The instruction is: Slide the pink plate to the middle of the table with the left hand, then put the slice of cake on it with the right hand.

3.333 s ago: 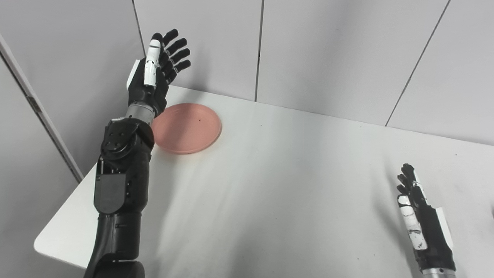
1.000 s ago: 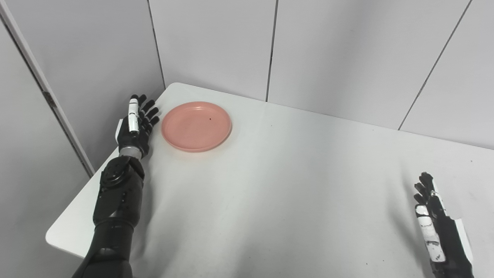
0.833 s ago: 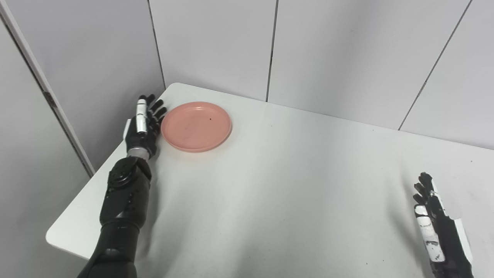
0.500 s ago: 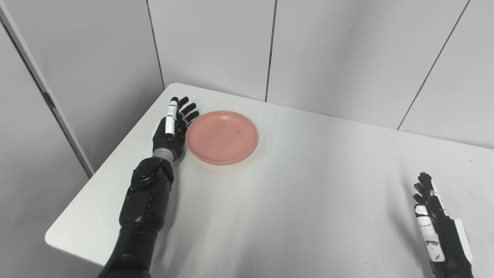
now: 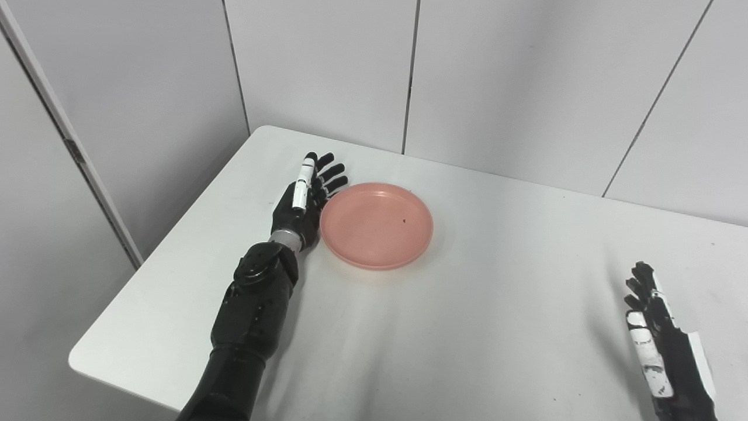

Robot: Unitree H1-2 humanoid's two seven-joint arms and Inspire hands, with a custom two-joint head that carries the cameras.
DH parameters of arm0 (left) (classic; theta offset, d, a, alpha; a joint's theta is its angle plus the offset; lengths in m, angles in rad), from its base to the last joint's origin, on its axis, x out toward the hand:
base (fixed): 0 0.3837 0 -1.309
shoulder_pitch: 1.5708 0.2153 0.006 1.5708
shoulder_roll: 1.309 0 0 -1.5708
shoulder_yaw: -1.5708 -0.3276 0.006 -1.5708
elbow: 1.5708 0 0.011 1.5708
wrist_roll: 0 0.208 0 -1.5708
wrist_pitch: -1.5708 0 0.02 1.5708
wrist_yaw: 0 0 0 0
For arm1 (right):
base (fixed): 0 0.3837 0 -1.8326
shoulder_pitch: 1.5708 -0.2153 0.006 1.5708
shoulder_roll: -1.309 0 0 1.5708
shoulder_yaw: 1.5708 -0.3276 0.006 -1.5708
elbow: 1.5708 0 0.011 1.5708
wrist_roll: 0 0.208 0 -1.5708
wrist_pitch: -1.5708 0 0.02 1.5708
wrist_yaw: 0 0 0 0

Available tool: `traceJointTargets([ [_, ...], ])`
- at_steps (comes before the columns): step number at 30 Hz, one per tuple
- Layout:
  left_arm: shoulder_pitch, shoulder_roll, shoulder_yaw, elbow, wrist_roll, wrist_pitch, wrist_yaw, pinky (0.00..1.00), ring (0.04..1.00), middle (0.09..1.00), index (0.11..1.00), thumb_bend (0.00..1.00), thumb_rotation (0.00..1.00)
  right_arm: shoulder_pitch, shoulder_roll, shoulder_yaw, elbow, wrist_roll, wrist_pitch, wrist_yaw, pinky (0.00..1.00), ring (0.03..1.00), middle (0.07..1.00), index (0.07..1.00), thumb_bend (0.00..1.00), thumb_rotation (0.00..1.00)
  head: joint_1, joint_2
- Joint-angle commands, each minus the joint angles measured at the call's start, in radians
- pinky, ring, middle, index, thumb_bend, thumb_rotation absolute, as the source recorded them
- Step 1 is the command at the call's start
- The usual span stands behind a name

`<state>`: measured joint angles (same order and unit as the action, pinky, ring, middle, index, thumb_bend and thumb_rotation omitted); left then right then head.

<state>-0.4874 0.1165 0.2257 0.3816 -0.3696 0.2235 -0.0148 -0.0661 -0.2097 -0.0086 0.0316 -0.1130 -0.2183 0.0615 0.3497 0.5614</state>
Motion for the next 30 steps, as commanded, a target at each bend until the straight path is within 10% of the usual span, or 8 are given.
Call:
traceJointTargets([
  [1, -0.007, -0.021, -0.021, -0.011, -0.001, 0.034, -0.022, 0.81, 0.833, 0.845, 0.845, 0.43, 1.0, 0.052, 0.019, 0.006, 0.027, -0.009, 0.004, -0.016, 0.92, 0.941, 0.962, 0.959, 0.42, 1.0, -0.028, 0.012],
  [30, 0.082, -0.166, -0.145, -0.11, -0.028, 0.154, -0.139, 0.83, 0.848, 0.857, 0.842, 0.4, 1.0, 0.04, 0.128, 0.065, -0.025, -0.151, 0.067, -0.098, 0.88, 0.927, 0.949, 0.945, 0.38, 1.0, -0.363, 0.073],
])
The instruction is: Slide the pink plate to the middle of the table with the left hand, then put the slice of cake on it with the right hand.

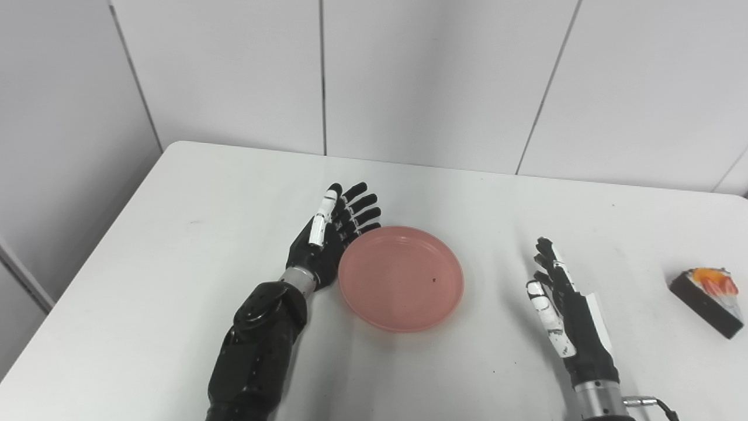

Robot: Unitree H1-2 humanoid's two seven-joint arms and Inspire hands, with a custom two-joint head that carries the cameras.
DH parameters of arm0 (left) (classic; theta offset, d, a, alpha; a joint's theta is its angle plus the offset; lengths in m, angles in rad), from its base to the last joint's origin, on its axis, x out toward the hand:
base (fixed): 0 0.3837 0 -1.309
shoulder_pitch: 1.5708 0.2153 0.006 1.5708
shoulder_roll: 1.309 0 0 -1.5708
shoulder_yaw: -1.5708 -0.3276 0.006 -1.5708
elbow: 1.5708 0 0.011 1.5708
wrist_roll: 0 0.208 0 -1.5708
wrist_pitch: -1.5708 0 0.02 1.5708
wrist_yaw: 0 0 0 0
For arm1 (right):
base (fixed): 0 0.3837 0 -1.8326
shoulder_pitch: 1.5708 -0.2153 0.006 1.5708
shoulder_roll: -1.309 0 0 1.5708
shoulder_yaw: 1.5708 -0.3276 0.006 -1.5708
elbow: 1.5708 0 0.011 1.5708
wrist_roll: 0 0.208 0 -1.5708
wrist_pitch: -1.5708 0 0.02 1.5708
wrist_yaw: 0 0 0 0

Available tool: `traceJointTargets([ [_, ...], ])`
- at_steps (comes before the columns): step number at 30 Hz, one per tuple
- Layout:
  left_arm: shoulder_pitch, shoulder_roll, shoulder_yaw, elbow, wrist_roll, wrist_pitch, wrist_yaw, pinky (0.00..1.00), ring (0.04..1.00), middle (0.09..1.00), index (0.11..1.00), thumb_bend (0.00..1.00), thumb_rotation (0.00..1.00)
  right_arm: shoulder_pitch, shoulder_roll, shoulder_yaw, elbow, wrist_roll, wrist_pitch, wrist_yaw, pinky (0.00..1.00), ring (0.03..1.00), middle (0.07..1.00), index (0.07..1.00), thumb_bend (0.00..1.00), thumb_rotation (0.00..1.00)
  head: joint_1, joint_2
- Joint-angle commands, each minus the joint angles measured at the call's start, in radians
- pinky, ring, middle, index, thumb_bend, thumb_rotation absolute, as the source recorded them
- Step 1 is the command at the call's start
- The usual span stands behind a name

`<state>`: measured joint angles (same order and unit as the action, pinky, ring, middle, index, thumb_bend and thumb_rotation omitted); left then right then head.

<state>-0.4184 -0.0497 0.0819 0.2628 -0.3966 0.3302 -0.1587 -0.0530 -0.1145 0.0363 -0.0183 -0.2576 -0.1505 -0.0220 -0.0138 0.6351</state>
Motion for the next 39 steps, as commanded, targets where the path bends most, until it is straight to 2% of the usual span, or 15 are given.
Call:
traceJointTargets([
  [1, 0.018, 0.0, -0.004, 0.006, -0.002, 0.052, 0.001, 0.83, 0.848, 0.857, 0.842, 0.4, 1.0, 0.026, 0.039, 0.023, 0.02, -0.012, 0.013, -0.016, 0.88, 0.927, 0.949, 0.945, 0.38, 1.0, -0.054, 0.001],
  [4, 0.036, 0.004, -0.011, -0.006, -0.008, 0.063, -0.022, 0.85, 0.859, 0.873, 0.86, 0.4, 1.0, 0.022, 0.059, 0.027, 0.015, -0.017, 0.041, -0.019, 0.91, 0.941, 0.96, 0.954, 0.37, 1.0, -0.092, 0.004],
  [10, 0.056, 0.007, -0.017, -0.021, -0.021, 0.077, -0.045, 0.86, 0.862, 0.876, 0.864, 0.41, 1.0, 0.018, 0.068, 0.031, 0.008, -0.034, 0.059, -0.025, 0.91, 0.945, 0.957, 0.954, 0.32, 1.0, -0.106, 0.006],
  [15, 0.066, 0.008, -0.013, -0.026, -0.026, 0.087, -0.054, 0.86, 0.869, 0.881, 0.868, 0.41, 1.0, 0.016, 0.078, 0.025, 0.008, -0.027, 0.063, -0.025, 0.91, 0.949, 0.965, 0.961, 0.37, 1.0, -0.139, 0.008],
  [22, 0.074, 0.026, -0.006, -0.014, -0.033, 0.077, -0.083, 0.86, 0.864, 0.874, 0.858, 0.41, 1.0, 0.02, 0.084, 0.018, -0.007, -0.035, 0.068, -0.037, 0.91, 0.945, 0.963, 0.957, 0.37, 1.0, -0.217, 0.014],
  [26, 0.076, 0.032, -0.006, -0.009, -0.038, 0.073, -0.093, 0.86, 0.873, 0.88, 0.864, 0.41, 1.0, 0.021, 0.084, 0.014, -0.009, -0.034, 0.064, -0.041, 0.9, 0.935, 0.961, 0.963, 0.37, 1.0, -0.217, 0.014],
  [27, 0.079, 0.034, -0.002, -0.01, -0.043, 0.076, -0.095, 0.86, 0.871, 0.879, 0.862, 0.41, 1.0, 0.021, 0.085, 0.011, -0.015, -0.036, 0.055, -0.049, 0.88, 0.917, 0.949, 0.959, 0.38, 1.0, -0.294, 0.002],
  [31, 0.086, 0.041, 0.005, -0.008, -0.058, 0.083, -0.103, 0.87, 0.868, 0.875, 0.857, 0.41, 1.0, 0.015, 0.075, 0.011, -0.035, -0.077, 0.038, -0.077, 0.82, 0.872, 0.919, 0.951, 0.38, 1.0, -0.314, -0.002],
  [32, 0.088, 0.044, 0.005, -0.006, -0.061, 0.082, -0.107, 0.87, 0.868, 0.875, 0.857, 0.41, 1.0, 0.011, 0.07, 0.015, -0.05, -0.105, 0.049, -0.08, 0.82, 0.869, 0.916, 0.95, 0.38, 1.0, -0.355, -0.013],
  [34, 0.09, 0.052, 0.005, 0.001, -0.065, 0.077, -0.117, 0.87, 0.869, 0.88, 0.866, 0.42, 1.0, 0.003, 0.057, 0.025, -0.076, -0.159, 0.057, -0.088, 0.74, 0.818, 0.899, 0.954, 0.44, 1.0, -0.377, -0.021],
  [39, 0.089, 0.059, 0.011, 0.02, -0.08, 0.07, -0.128, 0.88, 0.869, 0.885, 0.871, 0.42, 1.0, -0.011, 0.044, 0.018, -0.139, -0.215, 0.089, -0.086, 0.71, 0.784, 0.887, 0.937, 0.52, 0.9, -0.416, -0.03],
])
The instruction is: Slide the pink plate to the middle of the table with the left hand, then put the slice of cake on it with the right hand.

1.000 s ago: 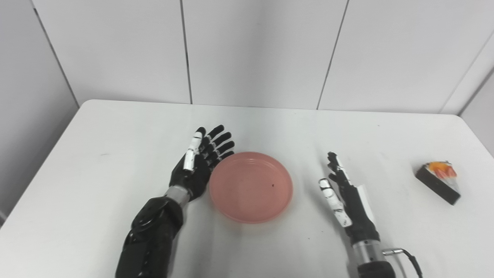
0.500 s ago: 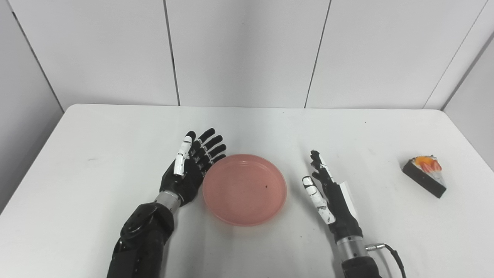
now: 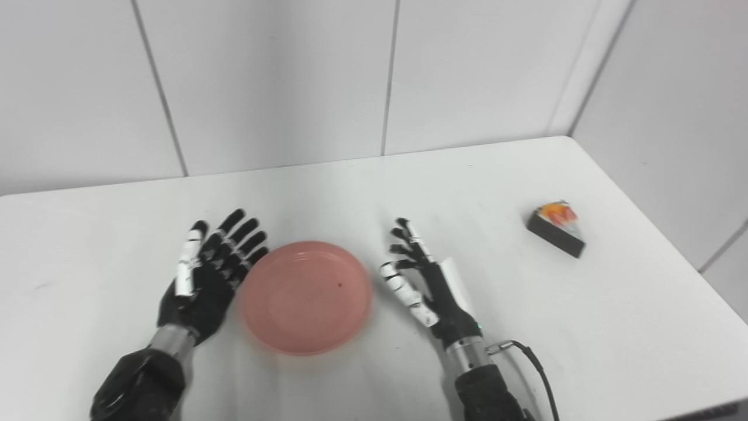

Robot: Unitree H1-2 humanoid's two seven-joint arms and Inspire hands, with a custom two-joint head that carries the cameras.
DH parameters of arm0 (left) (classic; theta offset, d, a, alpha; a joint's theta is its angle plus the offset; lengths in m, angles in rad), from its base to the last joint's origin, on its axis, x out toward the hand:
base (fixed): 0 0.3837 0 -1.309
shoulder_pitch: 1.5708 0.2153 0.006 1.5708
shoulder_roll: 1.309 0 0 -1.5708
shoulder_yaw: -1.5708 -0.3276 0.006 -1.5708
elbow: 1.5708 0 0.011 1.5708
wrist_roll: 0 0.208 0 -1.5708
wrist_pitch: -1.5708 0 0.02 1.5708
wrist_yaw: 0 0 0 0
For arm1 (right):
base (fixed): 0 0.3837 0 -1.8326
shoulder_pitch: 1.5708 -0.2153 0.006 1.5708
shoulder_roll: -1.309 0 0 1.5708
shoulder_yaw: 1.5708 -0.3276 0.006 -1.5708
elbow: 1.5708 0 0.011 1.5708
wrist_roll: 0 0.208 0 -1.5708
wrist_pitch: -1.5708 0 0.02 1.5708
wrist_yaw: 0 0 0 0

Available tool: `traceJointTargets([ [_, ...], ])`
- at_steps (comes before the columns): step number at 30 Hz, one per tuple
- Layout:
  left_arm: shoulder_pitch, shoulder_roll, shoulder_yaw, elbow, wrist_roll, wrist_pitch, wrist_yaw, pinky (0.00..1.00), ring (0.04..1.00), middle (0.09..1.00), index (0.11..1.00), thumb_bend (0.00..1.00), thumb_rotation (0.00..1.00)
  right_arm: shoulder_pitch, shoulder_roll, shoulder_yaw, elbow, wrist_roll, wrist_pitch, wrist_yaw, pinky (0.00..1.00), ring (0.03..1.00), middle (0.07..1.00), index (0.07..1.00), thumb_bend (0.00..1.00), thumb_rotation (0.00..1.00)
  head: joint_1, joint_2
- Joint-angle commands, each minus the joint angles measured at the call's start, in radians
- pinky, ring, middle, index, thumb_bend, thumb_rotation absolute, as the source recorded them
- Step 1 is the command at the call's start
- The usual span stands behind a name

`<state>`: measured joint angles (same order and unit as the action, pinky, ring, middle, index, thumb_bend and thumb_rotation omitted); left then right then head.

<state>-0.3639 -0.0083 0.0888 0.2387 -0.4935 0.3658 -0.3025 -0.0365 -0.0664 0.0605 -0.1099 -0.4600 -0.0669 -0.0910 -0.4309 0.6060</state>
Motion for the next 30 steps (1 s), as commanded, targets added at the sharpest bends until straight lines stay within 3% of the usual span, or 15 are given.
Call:
traceJointTargets([
  [1, 0.034, 0.018, 0.005, 0.046, 0.015, 0.034, 0.015, 0.88, 0.869, 0.886, 0.872, 0.42, 1.0, -0.028, -0.005, -0.007, -0.053, -0.015, 0.009, -0.016, 0.71, 0.781, 0.886, 0.936, 0.52, 0.89, 0.001, 0.0],
  [5, 0.027, 0.027, 0.009, 0.071, 0.008, 0.02, -0.001, 0.89, 0.874, 0.891, 0.879, 0.42, 1.0, -0.053, -0.018, -0.03, -0.114, -0.022, 0.043, -0.009, 0.69, 0.776, 0.876, 0.929, 0.54, 0.81, -0.029, -0.005],
  [9, 0.023, 0.031, 0.012, 0.086, 0.006, 0.012, -0.013, 0.89, 0.879, 0.893, 0.878, 0.43, 1.0, -0.073, -0.03, -0.048, -0.161, -0.046, 0.088, 0.0, 0.7, 0.781, 0.863, 0.922, 0.59, 0.81, -0.038, -0.006],
  [11, 0.02, 0.035, 0.011, 0.096, 0.006, 0.006, -0.023, 0.88, 0.876, 0.89, 0.876, 0.43, 1.0, -0.093, -0.045, -0.064, -0.188, -0.057, 0.114, 0.003, 0.67, 0.773, 0.857, 0.928, 0.68, 0.8, -0.038, -0.006],
  [24, 0.011, 0.039, 0.007, 0.133, 0.012, -0.02, -0.047, 0.88, 0.882, 0.895, 0.877, 0.43, 1.0, -0.15, -0.111, -0.112, -0.245, -0.069, 0.161, 0.024, 0.62, 0.751, 0.838, 0.93, 0.81, 0.71, -0.068, -0.019],
  [30, 0.012, 0.037, 0.006, 0.135, 0.013, -0.024, -0.046, 0.88, 0.878, 0.888, 0.871, 0.43, 1.0, -0.172, -0.158, -0.126, -0.264, -0.124, 0.179, 0.035, 0.61, 0.755, 0.841, 0.926, 0.85, 0.66, -0.074, -0.022],
])
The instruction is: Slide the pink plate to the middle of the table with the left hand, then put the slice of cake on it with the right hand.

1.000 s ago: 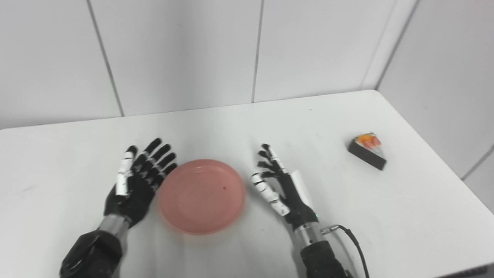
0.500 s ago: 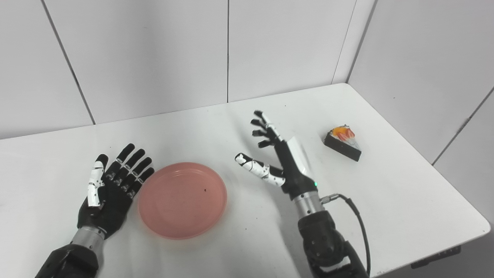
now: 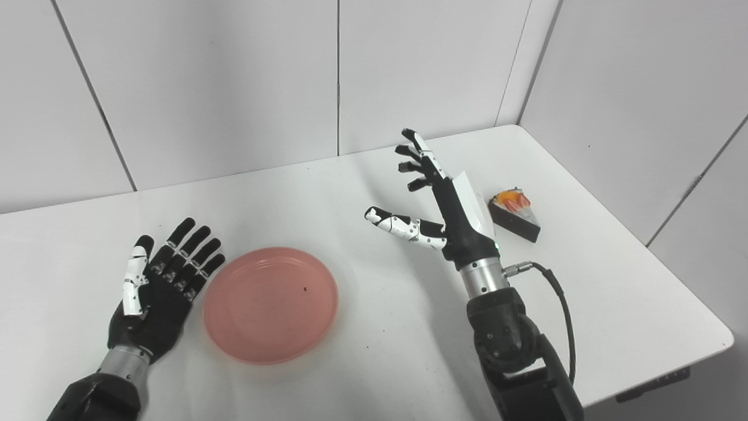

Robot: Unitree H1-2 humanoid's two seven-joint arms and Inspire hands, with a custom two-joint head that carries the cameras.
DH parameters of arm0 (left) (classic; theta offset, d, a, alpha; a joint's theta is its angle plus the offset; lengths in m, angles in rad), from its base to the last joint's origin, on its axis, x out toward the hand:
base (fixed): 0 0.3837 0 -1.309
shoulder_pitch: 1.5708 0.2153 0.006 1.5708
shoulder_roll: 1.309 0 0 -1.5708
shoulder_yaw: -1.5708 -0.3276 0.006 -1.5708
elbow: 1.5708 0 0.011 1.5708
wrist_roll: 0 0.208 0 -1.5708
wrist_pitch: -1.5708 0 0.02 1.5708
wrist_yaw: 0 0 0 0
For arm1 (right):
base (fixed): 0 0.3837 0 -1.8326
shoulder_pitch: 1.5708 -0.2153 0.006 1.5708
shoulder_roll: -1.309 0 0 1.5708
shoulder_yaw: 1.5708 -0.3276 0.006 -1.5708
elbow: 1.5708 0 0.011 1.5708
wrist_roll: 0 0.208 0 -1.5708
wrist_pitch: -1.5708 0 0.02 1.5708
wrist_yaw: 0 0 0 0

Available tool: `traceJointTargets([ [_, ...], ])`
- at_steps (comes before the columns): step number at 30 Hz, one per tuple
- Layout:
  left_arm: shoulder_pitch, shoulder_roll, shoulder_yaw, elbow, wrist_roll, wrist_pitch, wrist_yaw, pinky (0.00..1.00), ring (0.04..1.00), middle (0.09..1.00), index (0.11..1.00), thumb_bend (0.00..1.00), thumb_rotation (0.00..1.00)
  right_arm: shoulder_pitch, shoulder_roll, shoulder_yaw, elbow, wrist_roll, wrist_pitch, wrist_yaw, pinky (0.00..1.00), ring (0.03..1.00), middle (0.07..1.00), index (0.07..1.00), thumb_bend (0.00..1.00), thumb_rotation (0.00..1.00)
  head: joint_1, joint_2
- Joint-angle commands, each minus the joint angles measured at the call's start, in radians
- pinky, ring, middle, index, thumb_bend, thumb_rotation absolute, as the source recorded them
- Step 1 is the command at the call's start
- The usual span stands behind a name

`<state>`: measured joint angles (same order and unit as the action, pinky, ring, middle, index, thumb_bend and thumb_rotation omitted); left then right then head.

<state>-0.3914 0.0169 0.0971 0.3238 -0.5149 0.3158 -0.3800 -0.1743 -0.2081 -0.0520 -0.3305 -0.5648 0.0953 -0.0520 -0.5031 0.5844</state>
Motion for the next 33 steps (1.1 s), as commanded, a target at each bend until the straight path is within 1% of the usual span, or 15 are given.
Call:
traceJointTargets([
  [1, 0.039, 0.012, -0.003, 0.05, 0.034, 0.026, 0.032, 0.88, 0.878, 0.888, 0.871, 0.43, 1.0, -0.036, -0.019, -0.015, -0.045, -0.026, 0.021, -0.003, 0.61, 0.754, 0.841, 0.924, 0.86, 0.66, -0.002, -0.001],
  [2, 0.039, 0.012, -0.003, 0.05, 0.034, 0.026, 0.032, 0.88, 0.878, 0.888, 0.872, 0.43, 1.0, -0.036, -0.021, -0.014, -0.046, -0.029, 0.024, -0.003, 0.61, 0.754, 0.841, 0.924, 0.86, 0.66, -0.002, -0.001],
  [5, 0.038, 0.014, -0.002, 0.057, 0.032, 0.021, 0.026, 0.88, 0.881, 0.892, 0.874, 0.43, 1.0, -0.052, -0.05, -0.032, -0.057, -0.022, 0.038, 0.009, 0.63, 0.781, 0.867, 0.931, 0.87, 0.62, -0.002, -0.001],
  [8, 0.038, 0.013, 0.0, 0.06, 0.029, 0.019, 0.024, 0.88, 0.881, 0.892, 0.873, 0.42, 1.0, -0.062, -0.071, -0.041, -0.064, -0.033, 0.053, 0.02, 0.64, 0.79, 0.875, 0.937, 0.87, 0.61, -0.002, -0.001],
  [9, 0.038, 0.013, 0.0, 0.062, 0.03, 0.018, 0.024, 0.88, 0.881, 0.892, 0.875, 0.42, 1.0, -0.07, -0.089, -0.049, -0.071, -0.039, 0.074, 0.037, 0.64, 0.798, 0.883, 0.943, 0.87, 0.61, -0.004, -0.011],
  [10, 0.039, 0.013, 0.0, 0.062, 0.031, 0.018, 0.025, 0.88, 0.875, 0.886, 0.871, 0.42, 1.0, -0.078, -0.107, -0.055, -0.078, -0.047, 0.093, 0.053, 0.65, 0.815, 0.903, 0.961, 0.88, 0.62, -0.004, -0.011],
  [12, 0.039, 0.013, 0.001, 0.063, 0.03, 0.019, 0.025, 0.88, 0.872, 0.884, 0.869, 0.42, 1.0, -0.09, -0.132, -0.064, -0.087, -0.06, 0.123, 0.076, 0.66, 0.828, 0.915, 0.975, 0.89, 0.63, -0.004, -0.014],
  [16, 0.039, 0.014, 0.0, 0.062, 0.029, 0.019, 0.022, 0.89, 0.878, 0.889, 0.874, 0.42, 1.0, -0.109, -0.177, -0.075, -0.09, -0.087, 0.163, 0.109, 0.68, 0.856, 0.959, 0.998, 0.9, 0.64, -0.005, -0.014],
  [18, 0.039, 0.015, -0.001, 0.065, 0.031, 0.015, 0.022, 0.89, 0.879, 0.89, 0.874, 0.42, 1.0, -0.119, -0.195, -0.082, -0.085, -0.093, 0.176, 0.118, 0.68, 0.857, 0.962, 1.0, 0.91, 0.64, -0.007, -0.017],
  [21, 0.038, 0.016, -0.001, 0.07, 0.033, 0.01, 0.023, 0.88, 0.876, 0.887, 0.871, 0.43, 1.0, -0.136, -0.228, -0.096, -0.066, -0.094, 0.181, 0.125, 0.65, 0.864, 0.979, 1.0, 0.92, 0.64, -0.008, -0.017],
  [23, 0.038, 0.016, -0.001, 0.071, 0.033, 0.01, 0.022, 0.88, 0.876, 0.888, 0.873, 0.43, 1.0, -0.139, -0.234, -0.098, -0.062, -0.093, 0.183, 0.126, 0.66, 0.871, 0.984, 1.0, 0.92, 0.64, -0.008, -0.017],
  [27, 0.038, 0.016, 0.002, 0.067, 0.031, 0.016, 0.028, 0.88, 0.873, 0.884, 0.871, 0.43, 1.0, -0.151, -0.256, -0.107, -0.039, -0.107, 0.21, 0.129, 0.69, 0.879, 0.983, 1.0, 0.91, 0.62, -0.013, -0.02],
  [33, 0.035, 0.018, 0.007, 0.079, 0.026, 0.015, 0.024, 0.89, 0.879, 0.892, 0.878, 0.42, 1.0, -0.152, -0.278, -0.115, -0.006, -0.099, 0.203, 0.121, 0.71, 0.894, 0.985, 1.0, 0.9, 0.61, -0.018, -0.027],
])
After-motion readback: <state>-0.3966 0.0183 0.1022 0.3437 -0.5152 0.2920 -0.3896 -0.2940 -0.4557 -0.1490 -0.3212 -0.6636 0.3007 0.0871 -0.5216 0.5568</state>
